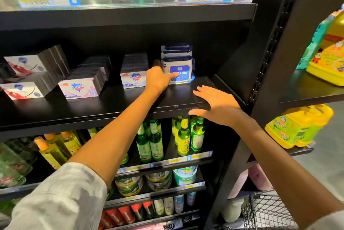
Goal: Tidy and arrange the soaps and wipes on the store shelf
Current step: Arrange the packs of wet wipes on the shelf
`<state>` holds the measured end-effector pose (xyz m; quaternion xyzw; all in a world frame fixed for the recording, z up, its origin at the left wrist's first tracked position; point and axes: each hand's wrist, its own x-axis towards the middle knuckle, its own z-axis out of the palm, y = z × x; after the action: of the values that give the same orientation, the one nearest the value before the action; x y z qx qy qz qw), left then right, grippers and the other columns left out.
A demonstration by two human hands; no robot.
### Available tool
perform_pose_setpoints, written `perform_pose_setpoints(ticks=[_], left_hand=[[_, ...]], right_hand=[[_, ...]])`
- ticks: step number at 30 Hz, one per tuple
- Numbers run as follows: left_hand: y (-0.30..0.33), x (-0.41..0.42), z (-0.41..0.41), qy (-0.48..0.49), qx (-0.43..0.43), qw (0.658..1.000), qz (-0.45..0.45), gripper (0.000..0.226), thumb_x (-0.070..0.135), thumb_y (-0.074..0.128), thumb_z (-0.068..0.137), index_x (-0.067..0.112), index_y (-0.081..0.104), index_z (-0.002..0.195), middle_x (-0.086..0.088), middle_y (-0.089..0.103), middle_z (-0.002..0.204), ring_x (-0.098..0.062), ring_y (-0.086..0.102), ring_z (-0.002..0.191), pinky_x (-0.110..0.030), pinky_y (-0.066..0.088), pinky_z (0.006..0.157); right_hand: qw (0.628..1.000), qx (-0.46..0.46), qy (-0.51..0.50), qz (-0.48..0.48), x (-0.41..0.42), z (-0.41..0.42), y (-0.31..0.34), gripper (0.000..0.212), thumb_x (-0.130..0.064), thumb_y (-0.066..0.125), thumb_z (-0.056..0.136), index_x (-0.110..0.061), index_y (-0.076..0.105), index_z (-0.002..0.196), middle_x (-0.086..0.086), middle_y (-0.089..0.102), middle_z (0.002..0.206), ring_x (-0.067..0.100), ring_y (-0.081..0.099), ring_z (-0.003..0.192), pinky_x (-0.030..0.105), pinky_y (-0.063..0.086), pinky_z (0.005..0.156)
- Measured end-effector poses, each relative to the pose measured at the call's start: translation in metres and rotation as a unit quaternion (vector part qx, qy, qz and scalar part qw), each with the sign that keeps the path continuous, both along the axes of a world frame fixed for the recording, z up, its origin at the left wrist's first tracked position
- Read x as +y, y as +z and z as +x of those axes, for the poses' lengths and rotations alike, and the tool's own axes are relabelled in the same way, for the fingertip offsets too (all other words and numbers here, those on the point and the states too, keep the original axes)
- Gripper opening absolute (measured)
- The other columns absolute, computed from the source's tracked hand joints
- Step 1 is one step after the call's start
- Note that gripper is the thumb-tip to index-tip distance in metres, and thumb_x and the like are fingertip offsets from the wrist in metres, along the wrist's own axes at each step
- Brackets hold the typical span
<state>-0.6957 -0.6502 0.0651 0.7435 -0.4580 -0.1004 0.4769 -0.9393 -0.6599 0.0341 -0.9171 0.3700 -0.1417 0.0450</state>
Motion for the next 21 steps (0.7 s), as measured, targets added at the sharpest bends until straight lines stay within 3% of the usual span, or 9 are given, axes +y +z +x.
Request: perform_pose_setpoints(ticks=[5, 15, 18, 21], left_hand=[[-0.001, -0.01, -0.005, 0.0, 0.033, 0.999, -0.014, 0.051, 0.032, 0.082, 0.089, 0.006, 0.055, 0.124, -0.012, 0.068, 0.128, -0.024, 0.068, 0.115, -0.029, 0.054, 0.082], [-0.005, -0.021, -0.005, 0.006, 0.053, 0.999, -0.009, 0.052, 0.03, 0.077, 0.093, 0.007, 0.053, 0.133, -0.013, 0.066, 0.134, -0.026, 0.067, 0.117, -0.029, 0.051, 0.084], [-0.004, -0.02, -0.005, 0.004, 0.063, 0.998, -0.018, 0.054, 0.03, 0.078, 0.092, 0.009, 0.052, 0.134, -0.012, 0.065, 0.136, -0.026, 0.067, 0.119, -0.029, 0.052, 0.084], [-0.003, -0.014, -0.009, 0.001, 0.059, 0.998, -0.017, 0.053, 0.03, 0.077, 0.093, 0.008, 0.052, 0.133, -0.012, 0.066, 0.134, -0.025, 0.067, 0.119, -0.026, 0.051, 0.081]], right_hand=[[0.999, -0.023, 0.013, -0.023, -0.001, -0.002, -0.005, 0.088, -0.08, 0.054, 0.085, -0.034, 0.038, 0.158, -0.011, 0.031, 0.168, 0.007, 0.021, 0.156, 0.03, 0.014, 0.126], [0.997, -0.051, 0.018, -0.061, -0.009, -0.001, -0.015, 0.105, -0.099, 0.026, 0.075, -0.032, 0.049, 0.153, -0.006, 0.044, 0.162, 0.012, 0.034, 0.153, 0.041, 0.033, 0.124], [0.996, -0.056, 0.019, -0.069, -0.008, -0.001, -0.015, 0.102, -0.096, 0.031, 0.077, -0.03, 0.05, 0.152, -0.005, 0.046, 0.161, 0.013, 0.036, 0.152, 0.041, 0.035, 0.123], [0.997, -0.038, 0.023, -0.064, -0.005, -0.001, -0.013, 0.096, -0.089, 0.04, 0.078, -0.033, 0.046, 0.155, -0.007, 0.041, 0.163, 0.01, 0.031, 0.154, 0.036, 0.027, 0.126]])
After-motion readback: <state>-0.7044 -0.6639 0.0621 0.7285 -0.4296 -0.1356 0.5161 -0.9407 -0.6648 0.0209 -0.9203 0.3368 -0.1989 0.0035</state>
